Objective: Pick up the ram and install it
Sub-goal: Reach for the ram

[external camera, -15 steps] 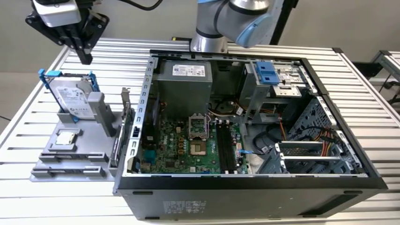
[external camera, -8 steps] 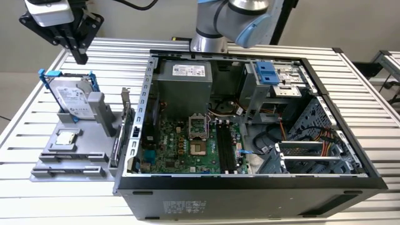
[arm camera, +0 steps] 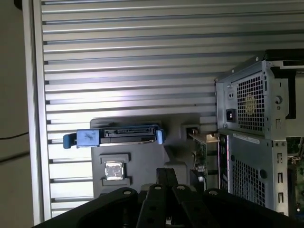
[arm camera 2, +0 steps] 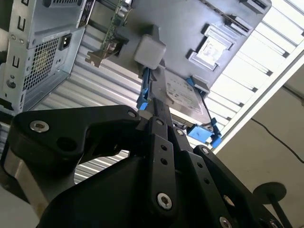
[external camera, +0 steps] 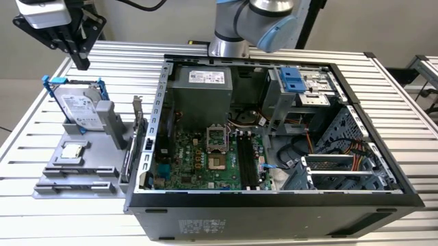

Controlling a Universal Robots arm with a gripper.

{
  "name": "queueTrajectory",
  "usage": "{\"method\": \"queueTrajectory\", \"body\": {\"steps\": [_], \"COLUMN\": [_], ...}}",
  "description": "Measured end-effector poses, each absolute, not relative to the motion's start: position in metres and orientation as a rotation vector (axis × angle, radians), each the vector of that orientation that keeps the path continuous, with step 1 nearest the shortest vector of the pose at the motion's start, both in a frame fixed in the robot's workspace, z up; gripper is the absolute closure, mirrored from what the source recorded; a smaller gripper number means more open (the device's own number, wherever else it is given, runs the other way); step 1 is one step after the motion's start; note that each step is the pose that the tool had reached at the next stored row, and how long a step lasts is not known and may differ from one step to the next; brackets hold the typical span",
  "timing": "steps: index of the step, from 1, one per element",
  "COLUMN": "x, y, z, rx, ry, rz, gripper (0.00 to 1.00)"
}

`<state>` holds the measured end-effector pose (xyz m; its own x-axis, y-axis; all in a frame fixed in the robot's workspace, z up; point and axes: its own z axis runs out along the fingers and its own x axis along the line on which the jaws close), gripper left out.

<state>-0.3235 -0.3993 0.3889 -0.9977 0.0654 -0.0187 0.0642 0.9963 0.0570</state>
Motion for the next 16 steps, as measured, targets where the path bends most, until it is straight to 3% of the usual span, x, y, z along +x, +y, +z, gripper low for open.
{"method": "queueTrajectory", "body": {"steps": [16], "x": [-0.348], "y": [-0.399], "z": [0.389], "rx": [0.101], "ry": [3.118], "rz": [0.088], "gripper": [1.0]}}
